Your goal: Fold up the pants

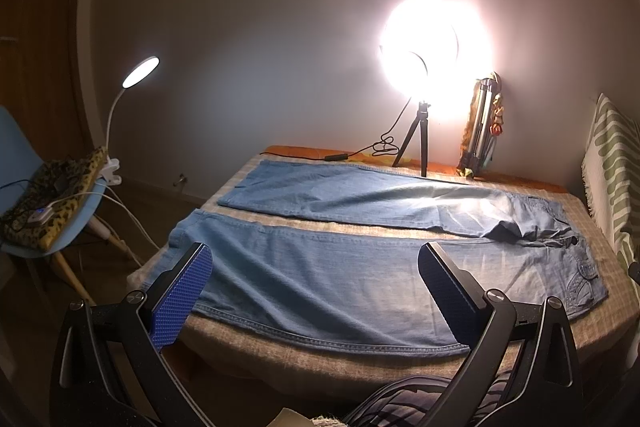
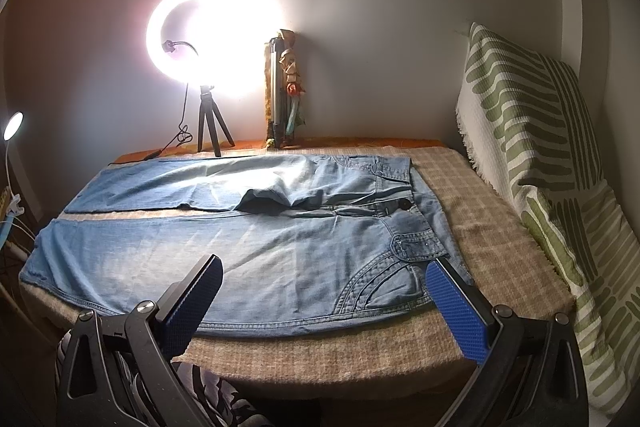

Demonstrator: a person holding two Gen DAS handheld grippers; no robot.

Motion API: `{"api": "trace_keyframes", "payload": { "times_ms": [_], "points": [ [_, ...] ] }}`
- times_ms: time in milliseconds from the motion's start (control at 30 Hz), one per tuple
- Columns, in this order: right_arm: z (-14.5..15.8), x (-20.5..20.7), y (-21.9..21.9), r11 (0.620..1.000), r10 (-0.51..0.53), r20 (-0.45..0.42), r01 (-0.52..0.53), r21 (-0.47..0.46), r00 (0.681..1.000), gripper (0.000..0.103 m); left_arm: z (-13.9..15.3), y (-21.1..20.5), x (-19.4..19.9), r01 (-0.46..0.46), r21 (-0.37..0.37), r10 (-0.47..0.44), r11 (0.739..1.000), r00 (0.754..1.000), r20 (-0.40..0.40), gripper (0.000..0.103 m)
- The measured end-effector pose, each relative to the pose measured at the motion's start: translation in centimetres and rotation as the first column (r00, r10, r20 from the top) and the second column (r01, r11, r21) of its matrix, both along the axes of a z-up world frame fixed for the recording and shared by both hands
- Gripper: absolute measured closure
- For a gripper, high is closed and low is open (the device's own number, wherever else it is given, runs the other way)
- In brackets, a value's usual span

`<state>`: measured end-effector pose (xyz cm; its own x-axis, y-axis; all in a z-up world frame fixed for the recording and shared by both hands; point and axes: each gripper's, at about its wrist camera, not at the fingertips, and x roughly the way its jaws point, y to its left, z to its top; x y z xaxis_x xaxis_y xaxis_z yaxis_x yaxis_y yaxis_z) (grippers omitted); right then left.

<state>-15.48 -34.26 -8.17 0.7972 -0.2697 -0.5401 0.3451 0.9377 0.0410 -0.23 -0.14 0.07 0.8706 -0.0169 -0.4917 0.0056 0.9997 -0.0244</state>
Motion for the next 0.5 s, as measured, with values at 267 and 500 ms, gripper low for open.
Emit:
{"api": "trace_keyframes", "payload": {
  "times_ms": [267,500],
  "points": [
    [-0.08,-0.01,-0.06,1.000,0.000,-0.001,0.000,0.001,1.000,0.000,-0.08,0.08,0.10,0.000,-0.001,0.000,1.000,1.000,-0.005,0.001],
    [-0.11,-0.03,-0.10,1.000,0.001,-0.002,-0.001,0.001,1.000,0.000,-0.13,0.11,0.07,0.000,-0.001,0.000,1.000,1.000,-0.005,0.001]
  ]
}}
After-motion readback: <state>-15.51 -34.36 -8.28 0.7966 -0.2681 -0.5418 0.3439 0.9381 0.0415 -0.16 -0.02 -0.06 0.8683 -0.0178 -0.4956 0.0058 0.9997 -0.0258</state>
